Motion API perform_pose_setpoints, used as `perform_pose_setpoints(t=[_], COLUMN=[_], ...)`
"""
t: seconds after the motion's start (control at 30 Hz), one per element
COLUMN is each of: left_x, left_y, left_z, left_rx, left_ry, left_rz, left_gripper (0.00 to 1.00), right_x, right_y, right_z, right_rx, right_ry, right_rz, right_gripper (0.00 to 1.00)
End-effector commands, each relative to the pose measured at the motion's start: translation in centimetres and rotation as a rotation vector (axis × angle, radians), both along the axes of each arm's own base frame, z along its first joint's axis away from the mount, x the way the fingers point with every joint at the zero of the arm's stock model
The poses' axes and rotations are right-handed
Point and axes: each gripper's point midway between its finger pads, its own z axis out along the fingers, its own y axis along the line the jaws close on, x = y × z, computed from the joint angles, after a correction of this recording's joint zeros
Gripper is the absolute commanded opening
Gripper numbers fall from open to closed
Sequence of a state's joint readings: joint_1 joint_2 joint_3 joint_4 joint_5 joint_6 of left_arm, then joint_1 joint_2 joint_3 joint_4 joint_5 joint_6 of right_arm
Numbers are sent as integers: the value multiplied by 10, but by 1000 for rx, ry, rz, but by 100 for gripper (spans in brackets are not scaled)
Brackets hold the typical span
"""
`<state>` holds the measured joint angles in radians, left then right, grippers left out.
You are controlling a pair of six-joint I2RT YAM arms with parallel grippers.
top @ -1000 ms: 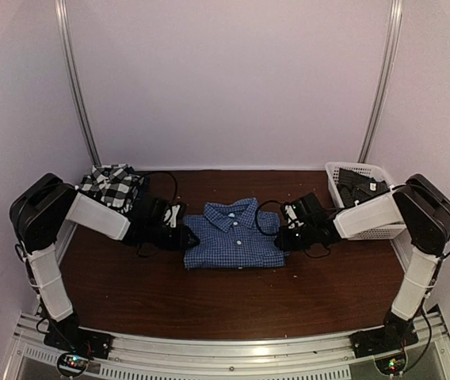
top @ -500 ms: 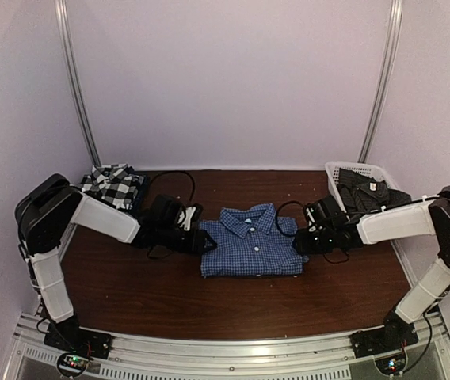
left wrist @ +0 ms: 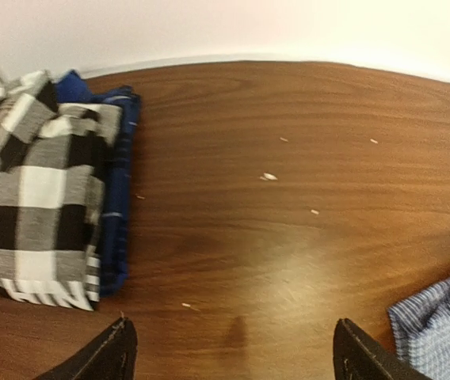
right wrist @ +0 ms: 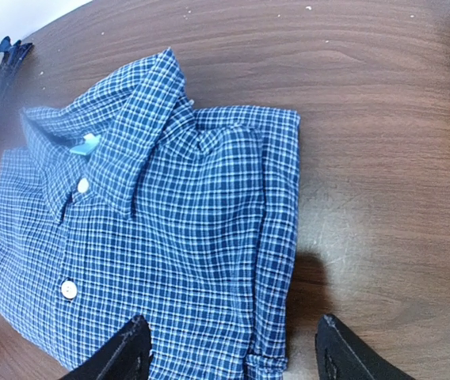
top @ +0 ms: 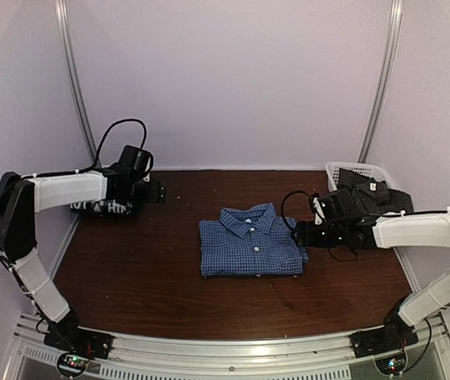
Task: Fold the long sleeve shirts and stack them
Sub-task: Move the square-folded shirt to the center of the board.
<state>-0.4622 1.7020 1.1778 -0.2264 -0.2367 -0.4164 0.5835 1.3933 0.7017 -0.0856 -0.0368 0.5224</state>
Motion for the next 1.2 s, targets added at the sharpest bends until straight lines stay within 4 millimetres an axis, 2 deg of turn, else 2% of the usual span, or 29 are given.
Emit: perform_pose_setpoints(t=[0.0,0.17,0.3,0.4,0.53,0.63,0.8,0.87,0.97,1.1,1.17], left_x=[19,55,80,90,100,104,100,95,81,52,37], left_y=[69,94,105,117,121,126,122,118,110,87,67], left_z=[-1,-6,-28,-54,-75,-87,-107,-116,-130,-151,-156], left_rx=[246,356,426,490,528,568,549,517,457,346,260], left_ry=[19,30,84,147,174,191,229,250,291,341,353], left_rz=[190,265,293,314,311,322,306,291,269,204,154], left_gripper=[88,88,89,89,86,80,57,41,27,16,14], right_x=[1,0,-1,-5,-10,-11,-12,-13,-14,-14,-13], right_y=[17,28,30,30,26,28,31,32,33,35,36], right_z=[2,-1,-4,-6,-11,-12,-15,-16,-17,-20,-21], right_rx=[26,36,36,42,38,51,66,67,66,64,63], right_ry=[-19,-13,-5,-3,9,7,11,16,18,23,26], right_rz=[53,98,113,115,109,113,114,119,124,128,132], right_gripper=[72,72,72,72,72,72,72,72,72,72,72])
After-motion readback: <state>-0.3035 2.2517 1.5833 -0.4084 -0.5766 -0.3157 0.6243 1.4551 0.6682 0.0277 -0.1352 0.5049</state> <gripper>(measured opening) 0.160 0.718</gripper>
